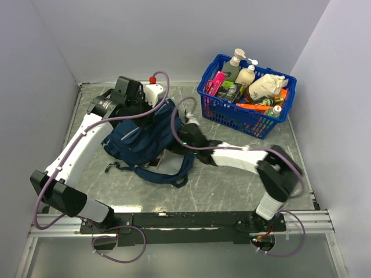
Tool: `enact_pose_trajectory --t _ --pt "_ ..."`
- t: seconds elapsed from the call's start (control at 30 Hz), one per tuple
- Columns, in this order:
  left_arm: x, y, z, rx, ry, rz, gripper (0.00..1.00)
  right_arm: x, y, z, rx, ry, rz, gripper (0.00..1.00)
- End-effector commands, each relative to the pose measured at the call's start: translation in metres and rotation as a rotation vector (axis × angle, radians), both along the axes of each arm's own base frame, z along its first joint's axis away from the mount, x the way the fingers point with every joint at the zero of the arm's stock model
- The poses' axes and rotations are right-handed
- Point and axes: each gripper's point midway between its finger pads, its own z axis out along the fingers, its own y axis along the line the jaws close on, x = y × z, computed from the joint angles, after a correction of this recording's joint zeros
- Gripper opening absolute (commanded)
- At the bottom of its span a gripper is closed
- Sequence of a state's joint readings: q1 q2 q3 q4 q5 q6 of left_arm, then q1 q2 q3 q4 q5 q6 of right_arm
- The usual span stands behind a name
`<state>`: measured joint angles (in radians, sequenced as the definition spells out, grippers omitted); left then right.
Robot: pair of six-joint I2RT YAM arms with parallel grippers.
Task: Pack the student bag
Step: Place the book in the student bag, then adjust the student bag at the center of the board.
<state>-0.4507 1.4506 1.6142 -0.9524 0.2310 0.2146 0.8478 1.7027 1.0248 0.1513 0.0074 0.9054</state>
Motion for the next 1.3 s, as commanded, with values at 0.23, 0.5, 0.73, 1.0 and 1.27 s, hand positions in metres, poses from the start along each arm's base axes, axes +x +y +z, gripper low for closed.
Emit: enact_pose_trajectory --t 0.23,0.5,0.73,1.0,1.27 --pt "-0.007 -0.055 0.014 -0.22 -0.022 -0.214 0.39 -0.026 -0.111 0.098 0.026 -0.328 -0.17 0.39" --pt "-0.039 -0.044 -0.007 -0.146 0.095 -0.31 0.72 -0.065 -0.122 0.1 -0.096 -0.407 -0.078 0.38" --pt "-0.03 0.031 0.015 -0.126 -0.03 -0.204 0.75 -0.129 -0.056 0.109 -0.249 -0.545 0.23 0.49" --pt "-0.017 0.126 -0.022 -0.163 0.044 -0.065 0.71 -0.194 0.062 0.076 -0.343 -0.398 0.679 0.61" --pt "-0.04 0.14 -0.067 -0.108 -0.119 -0.243 0.7 -0.196 0.065 -0.003 -0.52 -0.305 0.77 0.56"
